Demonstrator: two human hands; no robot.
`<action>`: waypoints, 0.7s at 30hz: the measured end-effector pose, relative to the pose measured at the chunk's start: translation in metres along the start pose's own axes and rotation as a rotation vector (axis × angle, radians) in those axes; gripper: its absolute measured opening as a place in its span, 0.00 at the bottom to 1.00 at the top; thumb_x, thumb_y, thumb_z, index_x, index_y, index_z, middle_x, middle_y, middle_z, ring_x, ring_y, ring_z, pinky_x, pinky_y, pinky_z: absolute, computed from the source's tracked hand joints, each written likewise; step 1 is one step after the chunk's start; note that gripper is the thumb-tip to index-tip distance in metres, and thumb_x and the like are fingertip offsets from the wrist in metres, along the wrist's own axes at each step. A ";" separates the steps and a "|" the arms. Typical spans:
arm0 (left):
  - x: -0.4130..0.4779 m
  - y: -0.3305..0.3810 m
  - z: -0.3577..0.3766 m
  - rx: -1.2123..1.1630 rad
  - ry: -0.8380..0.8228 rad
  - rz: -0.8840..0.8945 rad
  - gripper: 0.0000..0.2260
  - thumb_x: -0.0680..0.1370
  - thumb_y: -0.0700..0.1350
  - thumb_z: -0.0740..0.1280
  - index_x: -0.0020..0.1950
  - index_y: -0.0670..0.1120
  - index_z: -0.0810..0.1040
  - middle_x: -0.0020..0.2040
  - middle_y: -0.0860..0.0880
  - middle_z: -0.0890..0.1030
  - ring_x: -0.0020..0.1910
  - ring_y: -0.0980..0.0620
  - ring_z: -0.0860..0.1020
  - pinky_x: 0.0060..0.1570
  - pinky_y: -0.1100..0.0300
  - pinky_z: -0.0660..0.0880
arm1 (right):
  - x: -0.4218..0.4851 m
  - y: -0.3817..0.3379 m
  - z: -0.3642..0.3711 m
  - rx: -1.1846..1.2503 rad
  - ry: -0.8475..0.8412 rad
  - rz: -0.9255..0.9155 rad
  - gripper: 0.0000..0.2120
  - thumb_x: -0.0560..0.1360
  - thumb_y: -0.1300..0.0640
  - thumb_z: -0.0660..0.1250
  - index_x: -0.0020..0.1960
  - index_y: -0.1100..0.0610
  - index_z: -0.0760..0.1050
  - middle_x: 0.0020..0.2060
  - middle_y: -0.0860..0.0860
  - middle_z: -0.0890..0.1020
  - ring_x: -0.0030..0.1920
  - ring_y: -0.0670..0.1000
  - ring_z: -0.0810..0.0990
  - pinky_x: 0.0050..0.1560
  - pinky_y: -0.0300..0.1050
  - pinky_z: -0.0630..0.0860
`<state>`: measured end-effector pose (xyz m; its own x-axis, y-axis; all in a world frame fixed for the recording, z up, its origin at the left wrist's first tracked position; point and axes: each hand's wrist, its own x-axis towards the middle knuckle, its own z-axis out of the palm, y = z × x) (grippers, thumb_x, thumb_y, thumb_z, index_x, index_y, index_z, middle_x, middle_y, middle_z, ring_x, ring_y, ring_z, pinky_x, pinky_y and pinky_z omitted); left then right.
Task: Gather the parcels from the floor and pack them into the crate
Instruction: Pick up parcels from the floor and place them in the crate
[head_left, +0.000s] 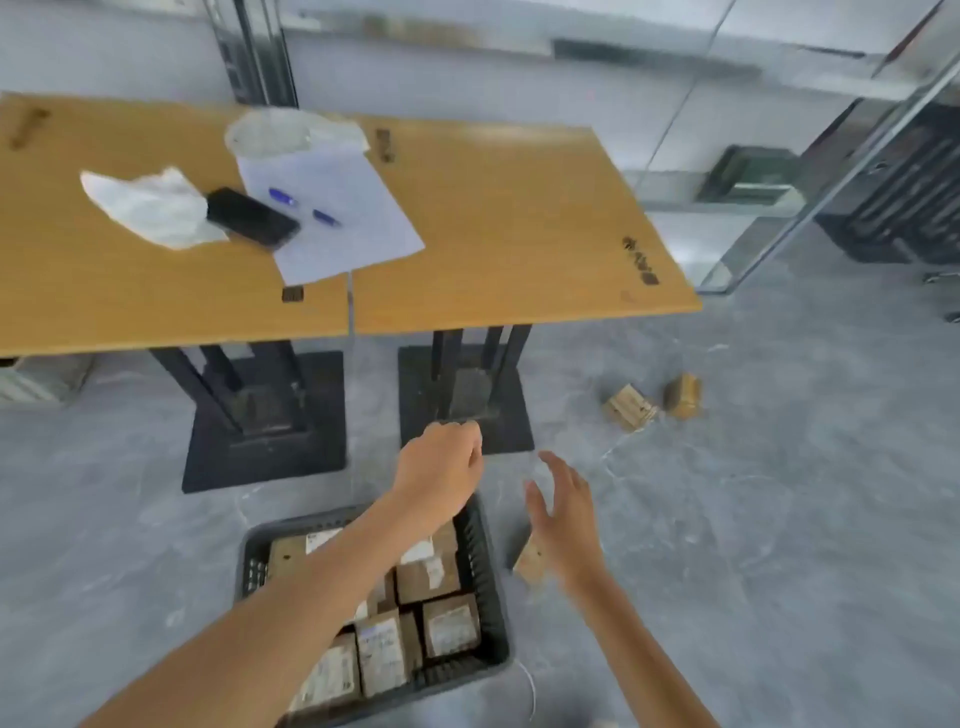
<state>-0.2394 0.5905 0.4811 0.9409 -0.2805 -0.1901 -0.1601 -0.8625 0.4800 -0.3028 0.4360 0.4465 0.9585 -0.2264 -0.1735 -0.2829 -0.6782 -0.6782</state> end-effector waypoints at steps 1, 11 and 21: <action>0.002 0.026 -0.026 0.029 0.038 0.058 0.06 0.80 0.43 0.57 0.47 0.48 0.74 0.40 0.50 0.78 0.42 0.49 0.76 0.39 0.52 0.76 | -0.004 -0.018 -0.028 0.031 0.040 -0.023 0.19 0.80 0.51 0.57 0.71 0.51 0.64 0.67 0.48 0.69 0.70 0.48 0.63 0.64 0.38 0.61; -0.053 0.264 -0.188 0.190 0.295 0.523 0.12 0.80 0.46 0.59 0.63 0.49 0.69 0.59 0.51 0.76 0.59 0.51 0.72 0.50 0.58 0.73 | -0.114 -0.087 -0.330 0.125 0.457 -0.075 0.15 0.79 0.60 0.62 0.65 0.58 0.71 0.59 0.51 0.75 0.64 0.53 0.70 0.57 0.32 0.63; -0.115 0.463 -0.190 0.188 0.419 0.757 0.17 0.80 0.50 0.58 0.68 0.48 0.67 0.65 0.52 0.72 0.66 0.52 0.67 0.63 0.58 0.66 | -0.222 0.005 -0.527 0.026 0.663 -0.075 0.13 0.79 0.58 0.61 0.63 0.54 0.72 0.60 0.51 0.77 0.65 0.52 0.70 0.62 0.42 0.66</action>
<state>-0.3653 0.3039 0.8879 0.5884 -0.6588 0.4688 -0.7961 -0.5732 0.1938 -0.5361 0.1146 0.8580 0.7481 -0.5668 0.3451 -0.2071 -0.6935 -0.6900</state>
